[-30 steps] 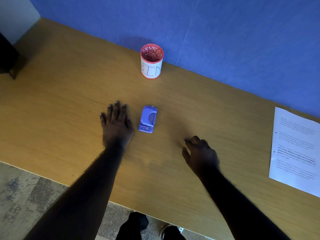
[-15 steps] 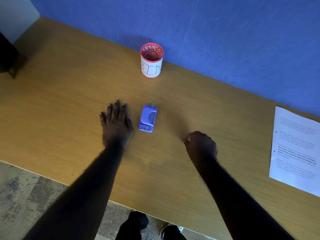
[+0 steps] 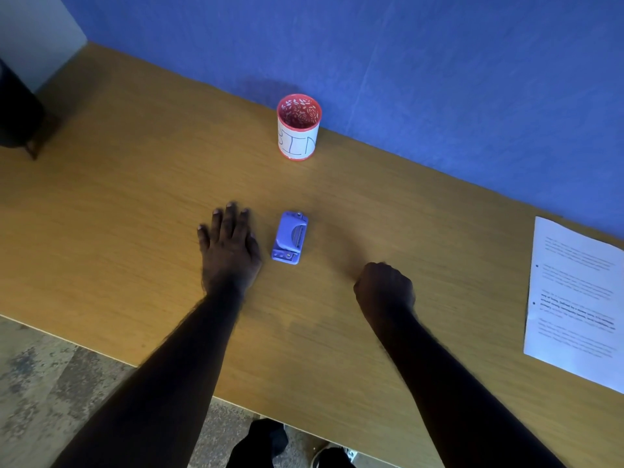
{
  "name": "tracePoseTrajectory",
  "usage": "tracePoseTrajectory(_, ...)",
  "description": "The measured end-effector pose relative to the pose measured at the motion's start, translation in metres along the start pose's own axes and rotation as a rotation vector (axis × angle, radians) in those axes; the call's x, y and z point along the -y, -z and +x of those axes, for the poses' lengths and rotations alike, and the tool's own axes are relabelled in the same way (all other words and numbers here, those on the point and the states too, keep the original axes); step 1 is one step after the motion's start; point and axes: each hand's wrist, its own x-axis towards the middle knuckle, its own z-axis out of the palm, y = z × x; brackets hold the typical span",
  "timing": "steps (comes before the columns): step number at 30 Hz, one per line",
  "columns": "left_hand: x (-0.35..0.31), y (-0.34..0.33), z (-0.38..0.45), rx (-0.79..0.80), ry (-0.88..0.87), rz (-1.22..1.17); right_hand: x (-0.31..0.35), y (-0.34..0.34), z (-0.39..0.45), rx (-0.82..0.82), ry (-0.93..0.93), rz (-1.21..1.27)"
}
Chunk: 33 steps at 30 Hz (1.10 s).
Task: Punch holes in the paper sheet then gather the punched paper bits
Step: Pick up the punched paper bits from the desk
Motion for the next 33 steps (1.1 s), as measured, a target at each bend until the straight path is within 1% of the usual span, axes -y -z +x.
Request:
tracePoseTrajectory(6, -0.001, 0.001, -0.001, 0.006, 0.002, 0.001, -0.001, -0.006, 0.002, -0.021, 0.043, -0.046)
tracePoseTrajectory(9, -0.001, 0.002, 0.000, 0.003, 0.000, 0.000, -0.007, -0.012, 0.001, -0.062, 0.058, 0.023)
tracePoseTrajectory(11, -0.002, 0.002, 0.000, -0.003, 0.001, -0.005, -0.017, -0.016, 0.000, -0.064, 0.067, 0.152)
tracePoseTrajectory(16, -0.003, 0.002, 0.002, -0.020, -0.001, -0.002, -0.051, -0.021, 0.000, -0.092, -0.024, 0.716)
tracePoseTrajectory(18, -0.002, 0.001, 0.001, -0.019, 0.001, 0.001, -0.060, -0.025, -0.003, -0.104, -0.031, 0.836)
tracePoseTrajectory(21, -0.001, 0.002, -0.001, -0.029, -0.006, -0.008, -0.067, -0.032, -0.006, -0.096, -0.032, 0.941)
tracePoseTrajectory(24, -0.002, 0.003, -0.001, -0.026, -0.008, -0.004, -0.070, -0.034, -0.009, -0.128, 0.033, 0.863)
tracePoseTrajectory(28, -0.003, 0.005, -0.001, -0.010, -0.002, 0.007, -0.063, -0.042, -0.019, -0.192, 0.270, 0.627)
tracePoseTrajectory(33, -0.004, 0.005, -0.001, -0.008, -0.005, 0.006, -0.056, -0.047, -0.024, -0.256, 0.334, 0.420)
